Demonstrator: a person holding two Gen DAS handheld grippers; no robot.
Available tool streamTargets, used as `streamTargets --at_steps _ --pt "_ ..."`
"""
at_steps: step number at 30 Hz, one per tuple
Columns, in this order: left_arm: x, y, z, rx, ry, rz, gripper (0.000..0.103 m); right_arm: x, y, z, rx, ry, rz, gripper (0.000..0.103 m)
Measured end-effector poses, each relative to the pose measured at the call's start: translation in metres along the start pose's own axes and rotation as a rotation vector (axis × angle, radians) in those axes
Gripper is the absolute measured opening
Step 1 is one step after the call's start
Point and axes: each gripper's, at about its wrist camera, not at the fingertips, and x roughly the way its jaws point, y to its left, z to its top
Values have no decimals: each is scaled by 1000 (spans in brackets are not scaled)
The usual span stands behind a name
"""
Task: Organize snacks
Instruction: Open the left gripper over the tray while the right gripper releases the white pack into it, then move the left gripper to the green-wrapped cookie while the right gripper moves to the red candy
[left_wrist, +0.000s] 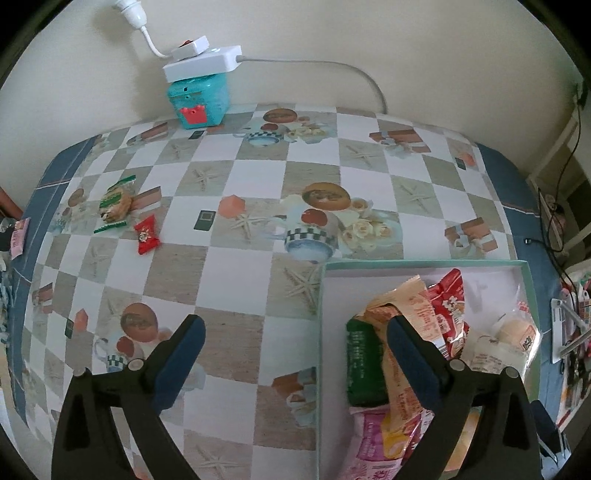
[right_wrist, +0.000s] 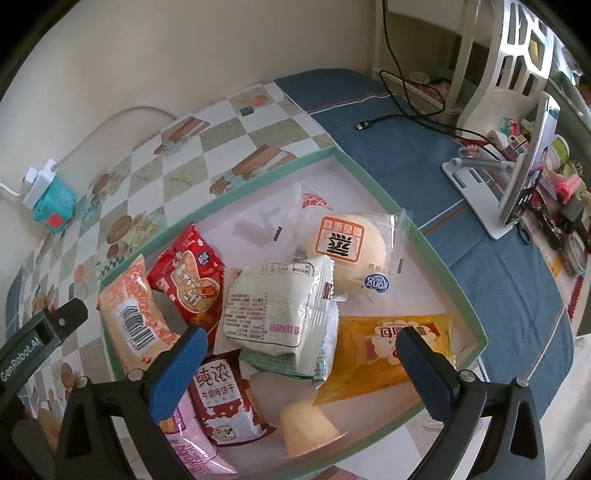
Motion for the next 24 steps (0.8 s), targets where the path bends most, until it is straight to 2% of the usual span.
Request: streamTargets --at_steps 5,12,24 --pt "-5 10 1 -16 9 -6 99 -12 6 1 -6 -24 3 103" --pt "-25 30 5 -28 -28 5 99 -35 25 0 -31 -68 14 103" --pt "-48 113 -1 -130 -31 80 99 -56 96 -21 -166 -93 65 103"
